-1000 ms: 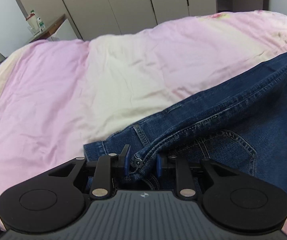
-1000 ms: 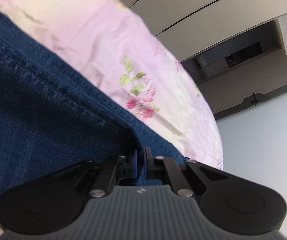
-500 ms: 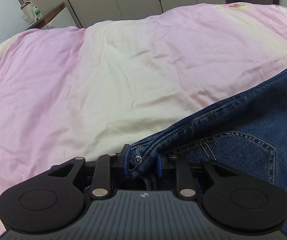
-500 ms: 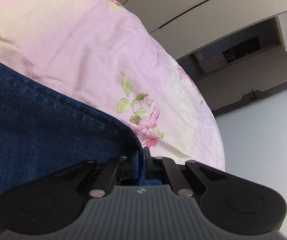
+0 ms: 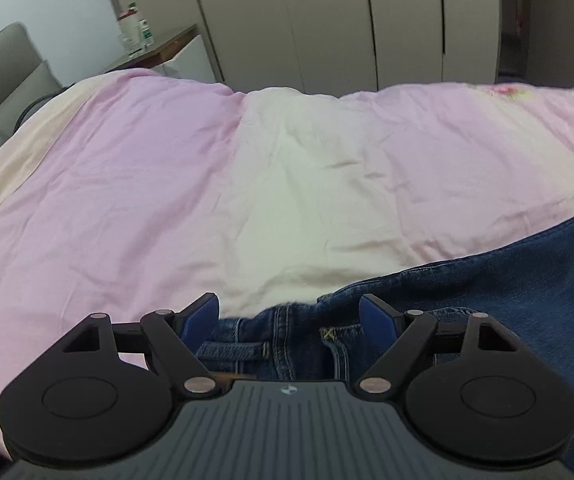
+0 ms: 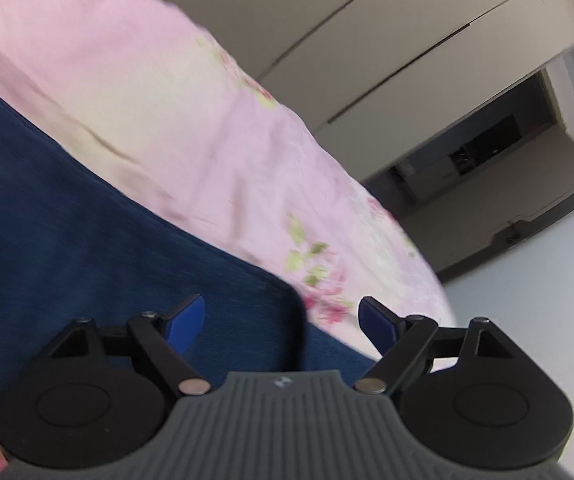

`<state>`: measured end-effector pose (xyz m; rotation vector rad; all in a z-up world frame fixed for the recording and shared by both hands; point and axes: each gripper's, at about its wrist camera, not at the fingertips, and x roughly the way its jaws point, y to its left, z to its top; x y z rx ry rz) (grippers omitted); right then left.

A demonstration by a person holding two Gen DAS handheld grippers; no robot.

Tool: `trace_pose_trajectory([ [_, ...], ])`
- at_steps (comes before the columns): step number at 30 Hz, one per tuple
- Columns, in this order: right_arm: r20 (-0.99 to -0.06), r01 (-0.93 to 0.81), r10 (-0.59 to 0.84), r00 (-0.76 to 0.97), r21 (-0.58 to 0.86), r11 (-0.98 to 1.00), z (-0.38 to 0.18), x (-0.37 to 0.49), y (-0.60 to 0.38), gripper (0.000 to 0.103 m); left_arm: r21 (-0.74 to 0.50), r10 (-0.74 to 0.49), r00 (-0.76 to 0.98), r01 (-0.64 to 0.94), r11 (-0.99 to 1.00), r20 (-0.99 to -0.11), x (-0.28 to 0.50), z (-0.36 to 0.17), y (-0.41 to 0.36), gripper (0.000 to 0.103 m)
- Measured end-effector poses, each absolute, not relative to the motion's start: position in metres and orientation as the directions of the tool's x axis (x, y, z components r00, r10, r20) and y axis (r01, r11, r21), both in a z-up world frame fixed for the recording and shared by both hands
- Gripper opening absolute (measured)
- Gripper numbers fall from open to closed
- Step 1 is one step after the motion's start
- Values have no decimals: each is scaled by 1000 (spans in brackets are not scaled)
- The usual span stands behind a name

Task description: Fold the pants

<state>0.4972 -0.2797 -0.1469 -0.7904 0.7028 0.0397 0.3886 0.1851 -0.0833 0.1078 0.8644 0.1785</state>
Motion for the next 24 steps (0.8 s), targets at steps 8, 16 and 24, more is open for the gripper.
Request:
trace_pose_trajectory([
  [8,-697,-339,112,708,-196,920,-132,367,-243,80,-50,235,661,-381,923,-713,258,-80,233,93],
  [16,-690,-382,367,624,141,914,-139,269,-173,78,-347,108,670,-508,789,-735,203,-120,264,91],
  [24,-709,-586,434,555,37,810,-158,254,-74,71,-430,24,685,-485,761,-729,208,-143,270,82],
])
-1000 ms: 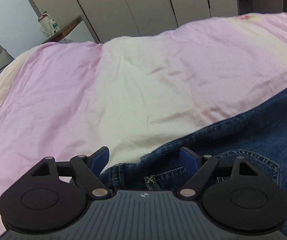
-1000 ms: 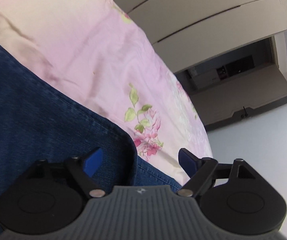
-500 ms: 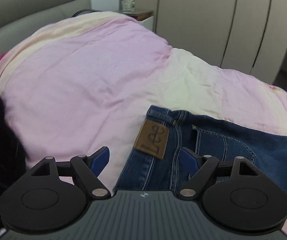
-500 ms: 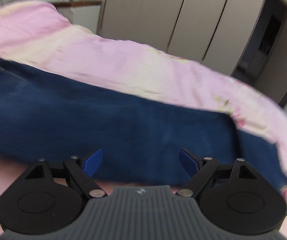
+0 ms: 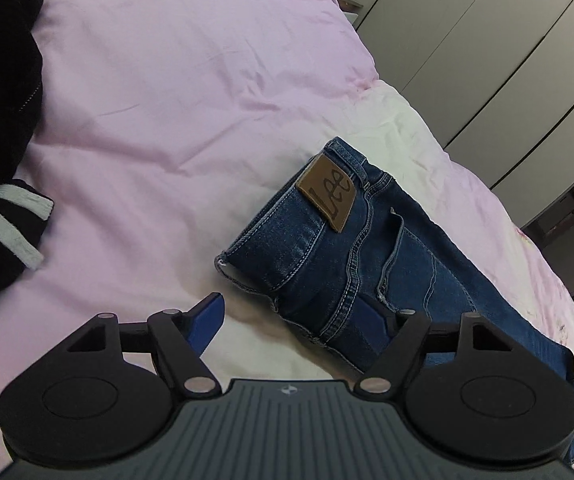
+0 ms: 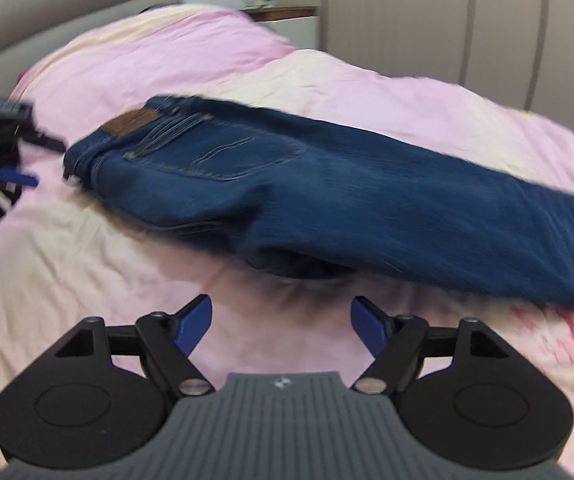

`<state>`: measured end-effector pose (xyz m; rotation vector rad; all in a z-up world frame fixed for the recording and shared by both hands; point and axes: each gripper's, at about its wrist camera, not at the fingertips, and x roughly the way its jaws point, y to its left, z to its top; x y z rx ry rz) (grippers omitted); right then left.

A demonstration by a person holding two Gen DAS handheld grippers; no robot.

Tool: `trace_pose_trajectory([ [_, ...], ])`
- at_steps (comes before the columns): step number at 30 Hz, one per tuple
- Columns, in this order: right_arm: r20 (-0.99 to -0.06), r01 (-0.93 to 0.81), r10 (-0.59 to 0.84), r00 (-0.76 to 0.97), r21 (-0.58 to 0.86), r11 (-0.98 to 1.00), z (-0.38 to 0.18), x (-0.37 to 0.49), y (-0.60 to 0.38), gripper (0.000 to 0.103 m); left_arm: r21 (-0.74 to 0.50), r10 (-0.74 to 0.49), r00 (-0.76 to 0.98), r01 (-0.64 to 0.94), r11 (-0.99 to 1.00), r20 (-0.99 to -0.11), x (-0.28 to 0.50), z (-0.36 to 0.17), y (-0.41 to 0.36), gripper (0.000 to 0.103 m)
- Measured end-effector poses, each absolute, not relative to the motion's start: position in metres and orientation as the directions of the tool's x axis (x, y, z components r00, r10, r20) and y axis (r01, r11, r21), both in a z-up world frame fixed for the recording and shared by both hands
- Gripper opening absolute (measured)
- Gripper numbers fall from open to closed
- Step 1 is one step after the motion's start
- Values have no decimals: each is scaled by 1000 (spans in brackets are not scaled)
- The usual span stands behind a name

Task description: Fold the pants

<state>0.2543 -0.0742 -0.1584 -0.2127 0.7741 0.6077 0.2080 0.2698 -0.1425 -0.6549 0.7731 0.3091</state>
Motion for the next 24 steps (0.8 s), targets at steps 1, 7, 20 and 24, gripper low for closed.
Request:
trace_pose_trajectory([
  [1,-705,-603,423,569,-8,797,-161,255,-64,70,-422,27,677,-488,764,-735,212,-145,271,81],
  [7,-673,-700,418,610,-211,682,-160,270,-29,70,-401,30,645,-511,760,-764,236,-160,288,74],
  [20,-763,-835,410,500,-298,463,-155,269,-34,4,-350,102,629,-552,756,-771,258,-139,295,15],
  [24,-814,-824,367,450,-221,521,-177,255,-48,0,-203,165,547,-549,811,-820,275,-163,284,15],
])
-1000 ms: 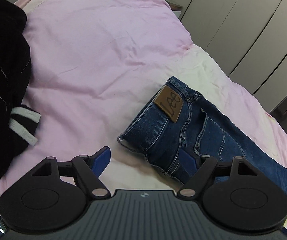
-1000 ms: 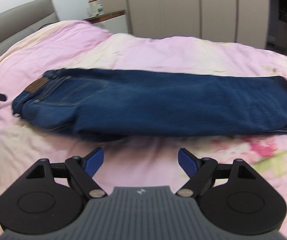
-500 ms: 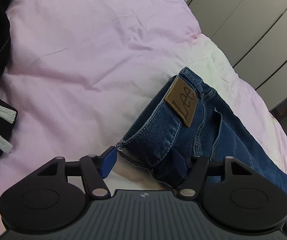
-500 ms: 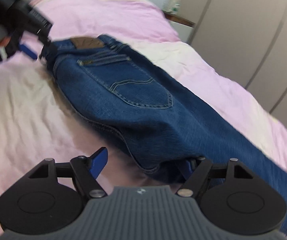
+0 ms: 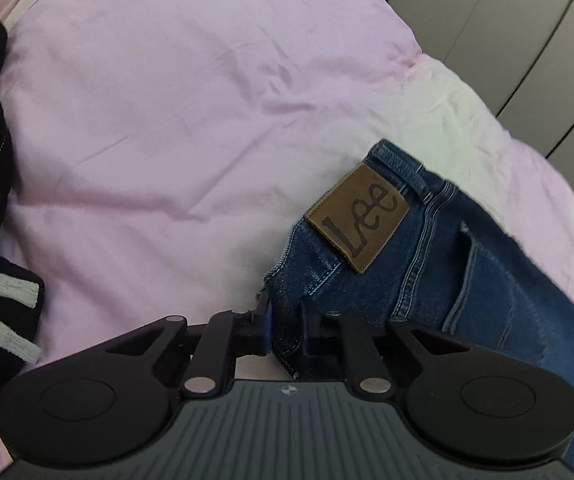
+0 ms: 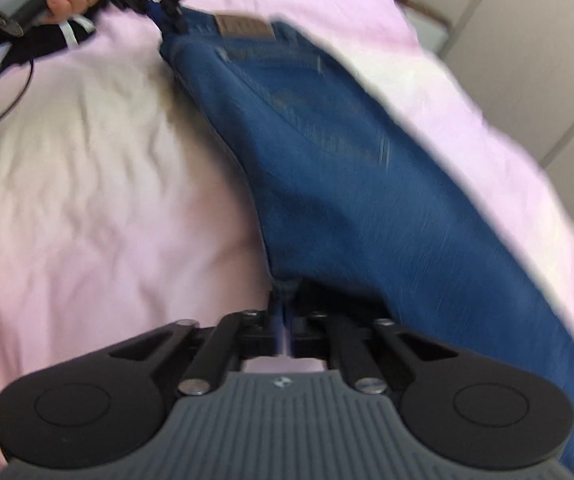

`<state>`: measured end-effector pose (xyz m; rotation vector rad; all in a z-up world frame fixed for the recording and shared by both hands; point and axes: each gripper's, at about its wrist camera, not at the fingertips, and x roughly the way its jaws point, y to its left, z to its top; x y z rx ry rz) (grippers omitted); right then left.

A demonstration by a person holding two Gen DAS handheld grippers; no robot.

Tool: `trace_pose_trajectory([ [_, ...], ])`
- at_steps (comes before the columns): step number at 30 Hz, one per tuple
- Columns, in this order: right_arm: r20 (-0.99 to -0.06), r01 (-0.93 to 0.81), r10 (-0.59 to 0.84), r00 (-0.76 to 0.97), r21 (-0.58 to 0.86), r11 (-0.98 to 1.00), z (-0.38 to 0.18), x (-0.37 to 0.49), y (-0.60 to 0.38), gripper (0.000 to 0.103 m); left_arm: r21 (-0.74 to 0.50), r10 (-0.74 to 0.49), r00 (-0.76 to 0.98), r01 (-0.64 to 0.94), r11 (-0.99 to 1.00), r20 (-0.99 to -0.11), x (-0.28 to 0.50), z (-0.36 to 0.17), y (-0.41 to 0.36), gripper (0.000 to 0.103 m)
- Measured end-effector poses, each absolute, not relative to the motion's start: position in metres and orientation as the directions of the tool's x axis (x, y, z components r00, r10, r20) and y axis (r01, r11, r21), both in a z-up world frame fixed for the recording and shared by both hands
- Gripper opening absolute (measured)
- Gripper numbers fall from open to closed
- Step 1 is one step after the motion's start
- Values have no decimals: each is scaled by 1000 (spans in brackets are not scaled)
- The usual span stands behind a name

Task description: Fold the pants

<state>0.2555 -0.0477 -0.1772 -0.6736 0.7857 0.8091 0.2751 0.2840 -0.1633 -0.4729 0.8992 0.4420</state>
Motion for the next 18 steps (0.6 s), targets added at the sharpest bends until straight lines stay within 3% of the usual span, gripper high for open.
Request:
trace_pose_trajectory([
  [4,-825,-784,368,429,-138,605,-201,244,-61,0,-101,215,528,-505,857,-821,280,-165,269,18],
  [6,-812,-756,379,445,-114,645,-197,238,-68,0,-66,232,522,-490,869,-821,278,-156,265,33],
  [10,-792,-707,398,463,-59,705,-183,227,-95,0,-43,269,561,-480,876,-783,251,-126,248,43],
  [14,-769,-620,359,530,-62,782,-170,216,-134,3,-127,173,629,-402,907,-758,225,-100,204,48],
  [18,-759,-530,289,584,-87,843,-163,214,-173,7,-306,-22,662,-317,898,-750,207,-100,152,52],
])
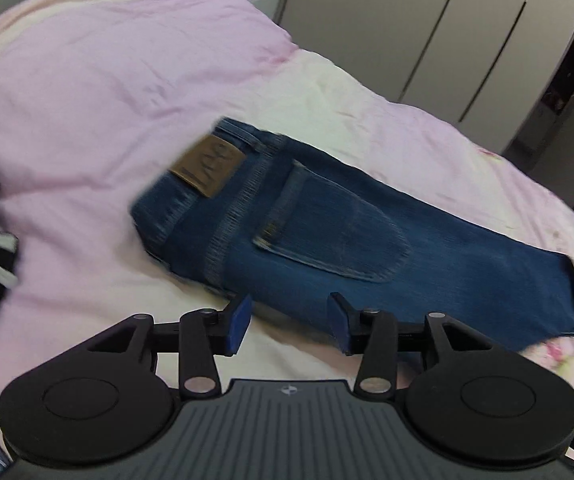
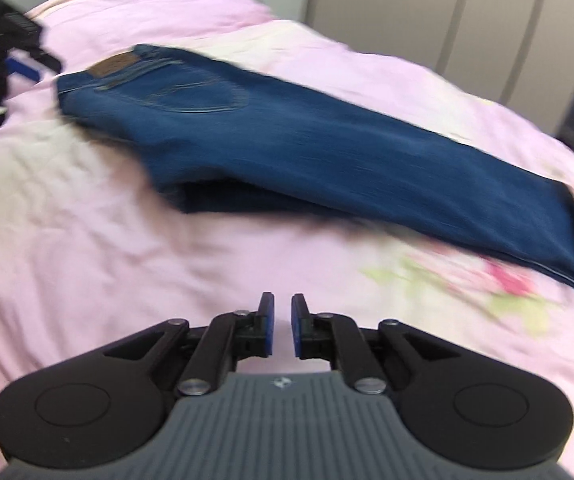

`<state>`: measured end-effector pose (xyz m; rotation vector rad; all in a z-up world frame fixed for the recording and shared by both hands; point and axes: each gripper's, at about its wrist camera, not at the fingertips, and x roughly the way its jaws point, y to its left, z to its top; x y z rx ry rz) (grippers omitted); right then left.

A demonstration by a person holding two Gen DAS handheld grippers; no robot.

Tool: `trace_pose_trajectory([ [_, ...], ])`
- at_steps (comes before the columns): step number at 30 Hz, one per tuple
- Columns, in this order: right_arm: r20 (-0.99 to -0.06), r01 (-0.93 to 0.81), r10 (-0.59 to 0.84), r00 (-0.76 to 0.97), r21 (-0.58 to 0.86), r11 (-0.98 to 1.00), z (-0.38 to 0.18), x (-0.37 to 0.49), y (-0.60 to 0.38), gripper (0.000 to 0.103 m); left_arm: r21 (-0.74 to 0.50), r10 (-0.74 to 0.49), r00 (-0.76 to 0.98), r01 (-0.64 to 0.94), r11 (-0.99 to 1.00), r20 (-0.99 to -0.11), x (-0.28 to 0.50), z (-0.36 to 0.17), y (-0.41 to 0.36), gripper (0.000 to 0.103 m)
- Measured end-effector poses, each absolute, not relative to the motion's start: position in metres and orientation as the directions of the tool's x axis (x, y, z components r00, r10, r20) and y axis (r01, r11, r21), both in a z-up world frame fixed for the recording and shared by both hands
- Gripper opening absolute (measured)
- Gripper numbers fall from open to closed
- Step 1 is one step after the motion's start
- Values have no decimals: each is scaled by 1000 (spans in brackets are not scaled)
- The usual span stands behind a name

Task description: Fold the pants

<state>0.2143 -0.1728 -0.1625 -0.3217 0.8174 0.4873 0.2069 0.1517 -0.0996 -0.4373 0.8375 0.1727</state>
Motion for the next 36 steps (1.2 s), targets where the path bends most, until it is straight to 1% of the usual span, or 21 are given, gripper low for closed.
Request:
trace_pose_trajectory([
  [1,-755,-510,272,597,-96,854,-161,216,-181,9,-363,-79,662,-304,881,-745,205,-103,140,53],
  [4,-734,-444,215,644,-131,886,-152,215,-219,27,-457,-167,653,-303,836,-738,206,-118,112,53],
  [8,-710,-357,123,693,-189,915,-141,213,-276,29,-517,-222,626,-339,786,-748,216,-137,86,53],
  [9,-705,-335,99,702,-205,920,-141,214,-289,30,-525,-226,621,-351,776,-750,219,-141,81,54],
  [10,-701,-315,76,709,-219,923,-141,215,-301,33,-529,-230,615,-362,768,-755,221,-145,76,55],
  [11,-697,-292,48,716,-237,927,-142,217,-316,39,-531,-231,610,-372,762,-758,224,-149,71,58],
  [13,-683,-251,-9,730,-279,927,-145,221,-342,46,-523,-221,598,-395,755,-770,227,-156,65,59],
  [16,-661,-201,-97,744,-359,911,-153,234,-375,49,-508,-209,575,-427,748,-791,232,-167,59,59],
  [18,-636,-175,-161,754,-432,885,-163,247,-394,54,-517,-215,570,-444,732,-793,235,-174,58,59],
  [19,-625,-170,-187,758,-467,868,-169,254,-401,61,-518,-216,566,-450,728,-796,236,-176,58,59],
  [20,-616,-172,-208,760,-500,849,-175,261,-408,66,-511,-212,562,-452,731,-799,238,-178,57,57],
  [21,-608,-178,-224,762,-528,830,-181,268,-414,67,-503,-207,559,-450,738,-803,240,-179,55,48],
  [22,-601,-190,-238,763,-560,807,-188,274,-419,67,-496,-204,554,-449,744,-807,242,-181,53,44],
  [24,-588,-226,-257,767,-622,749,-202,287,-425,67,-486,-206,544,-441,755,-814,245,-183,48,22],
  [25,-575,-244,-269,773,-660,710,-210,293,-426,67,-476,-201,540,-437,763,-818,247,-183,45,21],
  [27,-554,-274,-291,780,-721,637,-222,303,-431,61,-428,-171,517,-431,794,-839,252,-182,40,17],
  [28,-558,-291,-300,774,-733,615,-225,308,-435,34,-410,-163,508,-424,807,-846,254,-182,37,16],
  [29,-568,-309,-312,761,-741,596,-224,313,-440,1,-392,-154,500,-416,821,-852,255,-181,35,15],
  [31,-567,-322,-316,761,-752,575,-215,321,-452,1,-345,-130,476,-399,849,-870,259,-180,30,15],
  [34,-532,-307,-333,779,-786,537,-188,342,-474,1,-298,-101,455,-384,874,-885,260,-178,24,14],
  [36,-497,-266,-358,791,-805,530,-165,364,-490,1,-282,-90,449,-382,880,-889,259,-179,22,14],
])
